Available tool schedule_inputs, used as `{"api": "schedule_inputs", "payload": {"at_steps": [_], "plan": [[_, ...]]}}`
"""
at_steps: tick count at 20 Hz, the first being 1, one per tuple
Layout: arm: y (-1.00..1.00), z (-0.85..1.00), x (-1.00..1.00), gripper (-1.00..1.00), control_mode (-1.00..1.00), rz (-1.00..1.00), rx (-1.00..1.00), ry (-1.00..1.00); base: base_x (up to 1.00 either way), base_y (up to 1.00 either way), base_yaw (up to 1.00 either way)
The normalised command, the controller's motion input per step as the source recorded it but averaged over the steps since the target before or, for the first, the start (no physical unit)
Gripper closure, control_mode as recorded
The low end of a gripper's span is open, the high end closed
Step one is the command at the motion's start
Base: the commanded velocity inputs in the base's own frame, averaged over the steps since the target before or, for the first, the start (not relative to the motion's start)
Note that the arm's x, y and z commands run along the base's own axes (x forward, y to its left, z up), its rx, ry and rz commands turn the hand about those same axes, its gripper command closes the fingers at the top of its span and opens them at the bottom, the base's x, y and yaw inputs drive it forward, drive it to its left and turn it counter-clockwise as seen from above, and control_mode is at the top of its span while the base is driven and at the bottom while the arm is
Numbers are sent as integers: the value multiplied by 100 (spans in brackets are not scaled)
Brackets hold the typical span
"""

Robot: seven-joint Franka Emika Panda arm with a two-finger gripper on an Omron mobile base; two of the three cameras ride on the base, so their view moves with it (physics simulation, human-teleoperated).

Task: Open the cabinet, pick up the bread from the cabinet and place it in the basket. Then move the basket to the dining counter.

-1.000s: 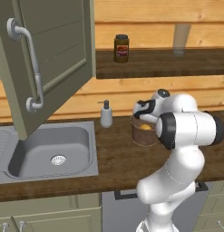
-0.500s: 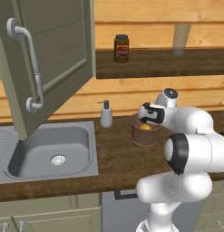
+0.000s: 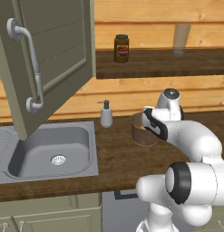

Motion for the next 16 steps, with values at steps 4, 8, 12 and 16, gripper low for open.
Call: {"api": "schedule_inputs", "payload": {"at_steps": [4, 8, 12, 16], "plan": [[-20, 5, -43, -100, -100, -27, 18, 0, 0, 0, 0], [-21, 3, -25, -100, -100, -19, 22, 1, 0, 0, 0], [-2, 0, -2, -100, -100, -5, 20, 6, 0, 0, 0], [0, -6, 37, -100, -100, 1, 10, 3, 0, 0, 0]]}}
